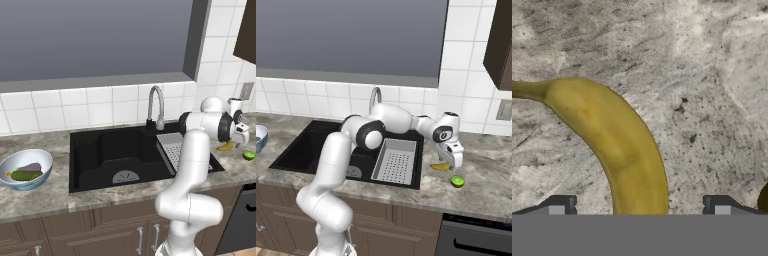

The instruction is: There is a mixed pile of frozen fruits and vegetables on the counter. Locate all the frozen vegetables and place the items in a bowl on the counter. Take all the frozen fruits and defrost them in a running sink.

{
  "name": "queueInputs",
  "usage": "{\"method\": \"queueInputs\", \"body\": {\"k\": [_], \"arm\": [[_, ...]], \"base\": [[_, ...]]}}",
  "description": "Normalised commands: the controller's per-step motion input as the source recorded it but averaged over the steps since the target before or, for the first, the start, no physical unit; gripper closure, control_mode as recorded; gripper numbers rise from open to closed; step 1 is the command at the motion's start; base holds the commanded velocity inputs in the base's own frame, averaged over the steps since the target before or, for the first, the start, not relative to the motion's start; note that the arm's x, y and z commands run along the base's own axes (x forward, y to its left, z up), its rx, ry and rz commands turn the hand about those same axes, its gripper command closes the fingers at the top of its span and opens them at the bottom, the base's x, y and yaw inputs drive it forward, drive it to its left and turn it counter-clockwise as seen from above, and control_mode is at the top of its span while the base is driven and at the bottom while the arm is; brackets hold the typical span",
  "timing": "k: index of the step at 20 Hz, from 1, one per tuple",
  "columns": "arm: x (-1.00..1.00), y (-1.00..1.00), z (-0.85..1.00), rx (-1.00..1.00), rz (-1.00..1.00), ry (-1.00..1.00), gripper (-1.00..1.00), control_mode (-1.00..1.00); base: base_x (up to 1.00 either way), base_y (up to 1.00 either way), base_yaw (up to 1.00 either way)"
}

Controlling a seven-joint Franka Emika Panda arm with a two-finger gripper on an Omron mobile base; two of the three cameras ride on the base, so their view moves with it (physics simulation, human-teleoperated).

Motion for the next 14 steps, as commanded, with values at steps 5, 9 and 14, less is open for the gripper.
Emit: {"method": "queueInputs", "body": {"k": [5, 9, 14], "arm": [[0.05, 0.00, -0.18, 0.00, 0.00, 0.00, -1.00, -1.00], [0.02, 0.00, -0.14, 0.00, 0.00, 0.00, -1.00, -1.00], [0.00, -0.02, -0.15, 0.00, 0.00, 0.00, -1.00, -1.00]], "base": [[0.00, 0.00, 0.00], [0.00, 0.00, 0.00], [0.00, 0.00, 0.00]]}}
